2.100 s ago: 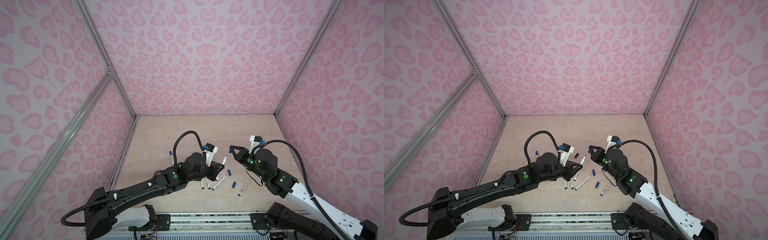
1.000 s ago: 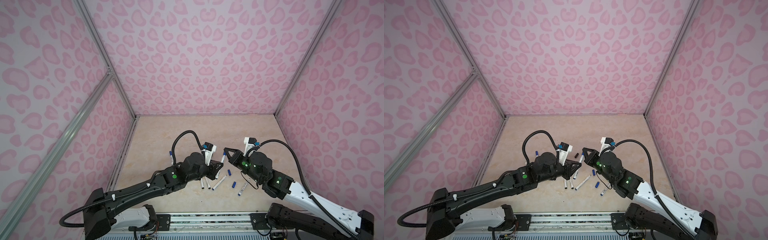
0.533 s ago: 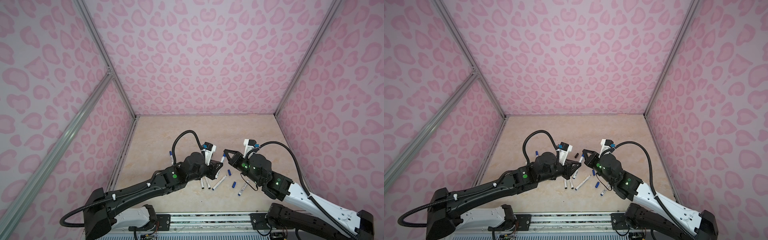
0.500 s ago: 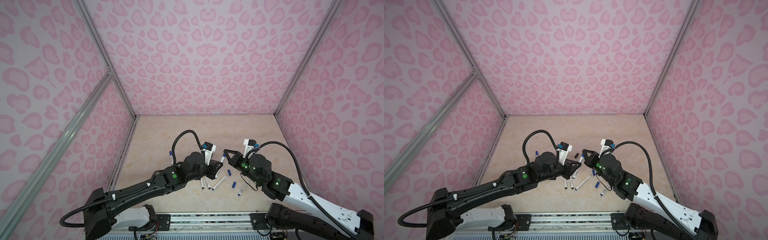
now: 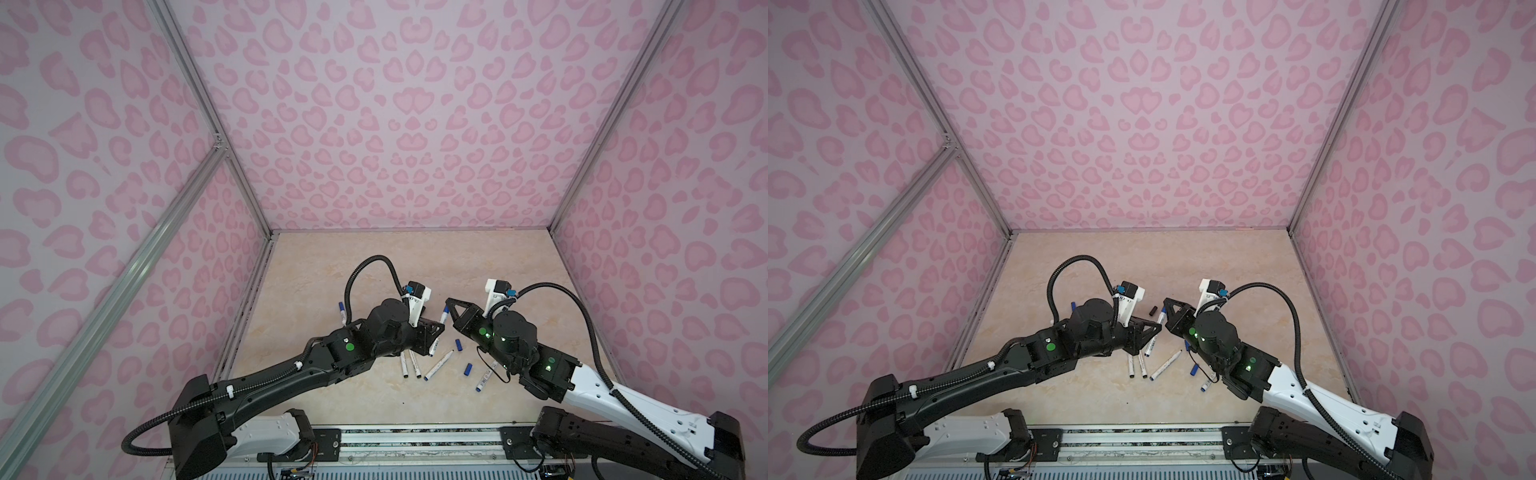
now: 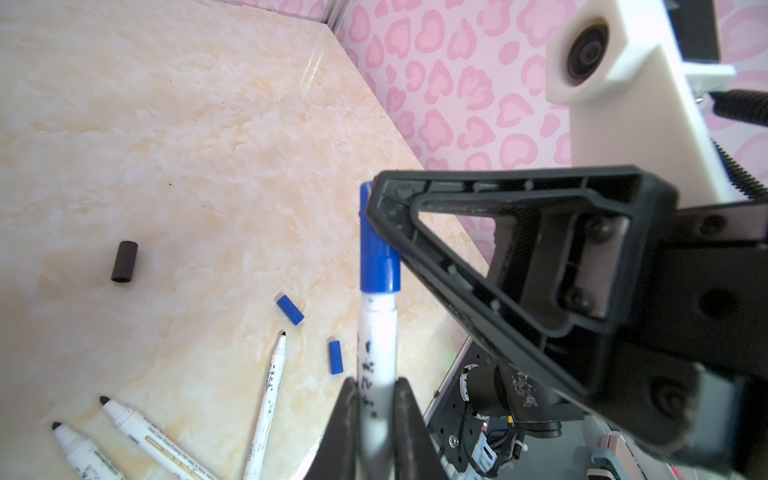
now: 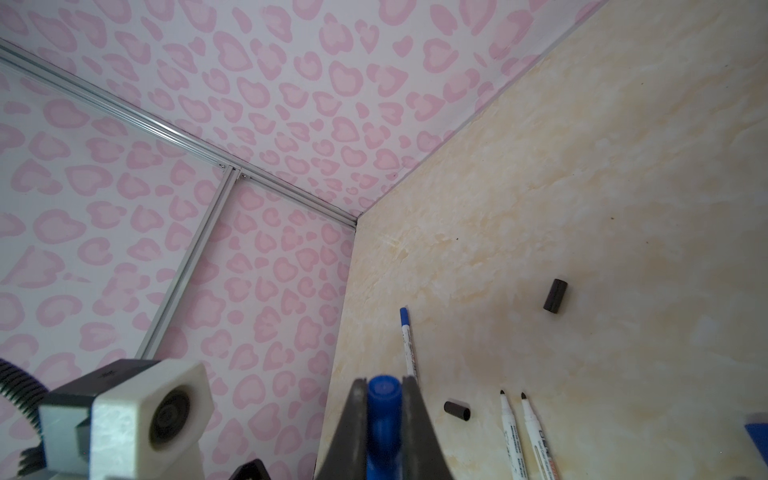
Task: Insert the pens into the pen caps
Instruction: 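Push the blue cap onto the marker tip with the right gripper, then press the blue cap fully onto the white marker held by the left gripper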
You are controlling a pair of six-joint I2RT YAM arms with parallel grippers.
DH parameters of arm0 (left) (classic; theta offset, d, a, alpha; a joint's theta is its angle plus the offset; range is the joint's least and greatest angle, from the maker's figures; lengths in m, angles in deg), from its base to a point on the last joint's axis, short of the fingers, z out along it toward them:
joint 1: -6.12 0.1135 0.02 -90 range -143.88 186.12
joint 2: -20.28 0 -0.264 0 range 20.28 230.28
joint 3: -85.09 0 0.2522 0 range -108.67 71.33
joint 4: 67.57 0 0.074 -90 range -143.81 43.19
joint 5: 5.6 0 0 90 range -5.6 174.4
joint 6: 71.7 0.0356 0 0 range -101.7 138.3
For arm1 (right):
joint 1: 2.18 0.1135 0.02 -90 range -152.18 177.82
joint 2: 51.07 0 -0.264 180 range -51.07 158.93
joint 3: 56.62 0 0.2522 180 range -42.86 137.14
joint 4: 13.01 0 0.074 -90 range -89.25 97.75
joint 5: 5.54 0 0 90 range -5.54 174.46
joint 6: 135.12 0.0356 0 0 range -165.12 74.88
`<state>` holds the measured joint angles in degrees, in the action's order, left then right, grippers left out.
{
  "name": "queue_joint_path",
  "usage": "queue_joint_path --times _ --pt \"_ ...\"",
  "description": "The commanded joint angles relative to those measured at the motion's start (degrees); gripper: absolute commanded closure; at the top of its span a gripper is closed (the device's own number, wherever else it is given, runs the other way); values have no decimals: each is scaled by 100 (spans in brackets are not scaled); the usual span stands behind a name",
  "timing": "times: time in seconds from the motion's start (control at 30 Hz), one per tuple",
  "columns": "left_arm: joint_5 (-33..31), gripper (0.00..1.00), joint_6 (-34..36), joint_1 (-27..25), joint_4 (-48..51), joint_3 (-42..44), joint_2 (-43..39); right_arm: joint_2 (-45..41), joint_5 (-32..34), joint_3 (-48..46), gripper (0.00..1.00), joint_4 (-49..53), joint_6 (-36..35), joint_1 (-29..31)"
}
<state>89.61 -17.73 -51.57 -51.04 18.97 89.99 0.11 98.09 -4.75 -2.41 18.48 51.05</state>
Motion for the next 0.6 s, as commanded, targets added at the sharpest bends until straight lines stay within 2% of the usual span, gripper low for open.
queue_joint_path --times 0.0,0.13,0.33,0.57 --pt "-318 97 -80 91 -364 10 -85 -179 -140 -206 94 -126 -85 36" --pt "-200 97 -113 135 -435 92 -150 -448 -230 -546 95 -723 -166 -22" --pt "-60 97 -145 170 -515 121 -178 -614 -454 -658 96 -1108 -232 -29" --pt "-25 97 -146 171 -554 56 -40 -344 -602 -618 97 -1382 102 -25"
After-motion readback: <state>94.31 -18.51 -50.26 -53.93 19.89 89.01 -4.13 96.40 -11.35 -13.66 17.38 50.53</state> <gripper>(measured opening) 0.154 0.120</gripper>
